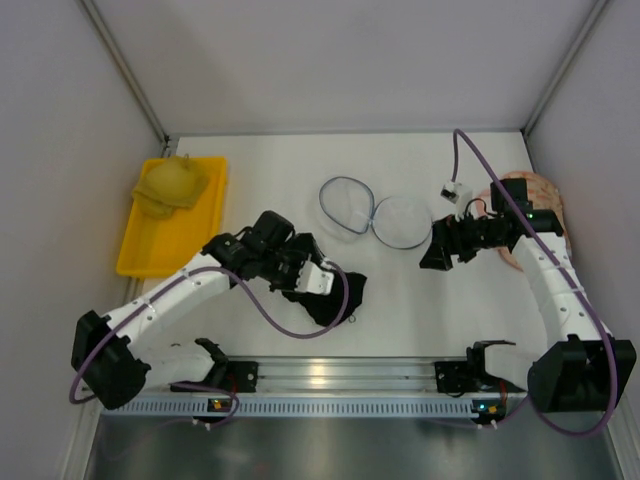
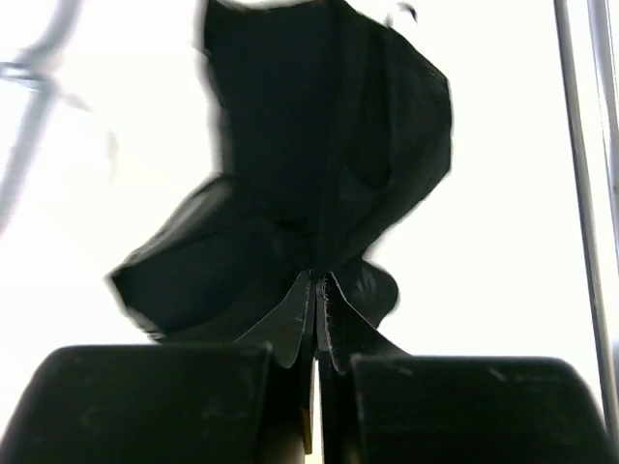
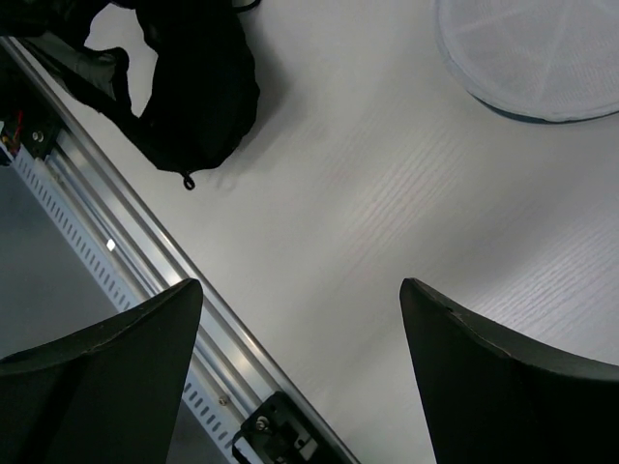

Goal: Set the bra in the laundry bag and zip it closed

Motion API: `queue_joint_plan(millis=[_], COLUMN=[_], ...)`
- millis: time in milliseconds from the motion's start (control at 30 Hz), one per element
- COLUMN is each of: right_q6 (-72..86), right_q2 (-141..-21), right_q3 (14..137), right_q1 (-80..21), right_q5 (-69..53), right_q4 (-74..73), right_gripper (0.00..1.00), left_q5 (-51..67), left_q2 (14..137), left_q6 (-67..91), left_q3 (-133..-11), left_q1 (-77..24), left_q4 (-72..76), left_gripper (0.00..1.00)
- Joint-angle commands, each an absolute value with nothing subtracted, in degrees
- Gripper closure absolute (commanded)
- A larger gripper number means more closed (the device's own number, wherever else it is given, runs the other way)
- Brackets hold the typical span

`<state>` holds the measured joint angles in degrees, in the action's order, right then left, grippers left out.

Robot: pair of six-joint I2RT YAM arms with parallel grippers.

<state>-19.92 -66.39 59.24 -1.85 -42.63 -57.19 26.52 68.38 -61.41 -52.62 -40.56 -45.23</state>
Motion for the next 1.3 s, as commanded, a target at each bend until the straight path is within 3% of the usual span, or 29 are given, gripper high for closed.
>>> queue_joint_plan(millis=[0, 300, 633, 833, 1000, 1033, 1133, 1267], right_q6=[-20.48, -20.48, -19.07, -15.74, -10.03, -7.67, -0.57, 9.29], right_q2=[-65.83, -66.71, -67.14, -69.08, -71.54, -72.15, -72.16, -69.71], right_q3=[60.21, 60.56, 58.89, 57.92, 55.73, 55.11, 51.43, 42.83], right_q1=[-1.93, -1.93, -2.02, -2.11, -2.72, -2.72, -2.90, -2.99], right_q5=[-44.38, -45.44, -47.98, -50.79, -52.12, -52.55, -53.26, -53.70], right_q4=[-55.63, -55.81, -54.49, -51.95, -46.67, -44.15, -36.87, -27.19], right_gripper=[0.16, 0.16, 0.17, 0.19, 0.21, 0.21, 0.23, 0.25], left_q5=[28.74, 28.48, 16.80, 10.91, 12.80, 14.48, 18.27, 23.36], left_q2=[67.41, 77.85, 86.57, 91.23, 90.45, 89.57, 86.14, 80.53], left_q6=[-56.43, -49.83, -43.07, -40.43, -33.68, -32.71, -28.75, -21.21], left_q3=[-59.56, -69.61, -60.82, -59.50, -61.25, -61.69, -63.19, -64.95], left_q1=[-40.78, -40.69, -40.69, -40.69, -39.47, -38.68, -35.60, -30.95], left_q4=[-47.02, -46.24, -27.27, -23.03, -23.63, -24.51, -27.50, -32.16], left_gripper=[1.00, 1.00, 1.00, 1.00, 0.69, 0.58, 0.46, 0.40])
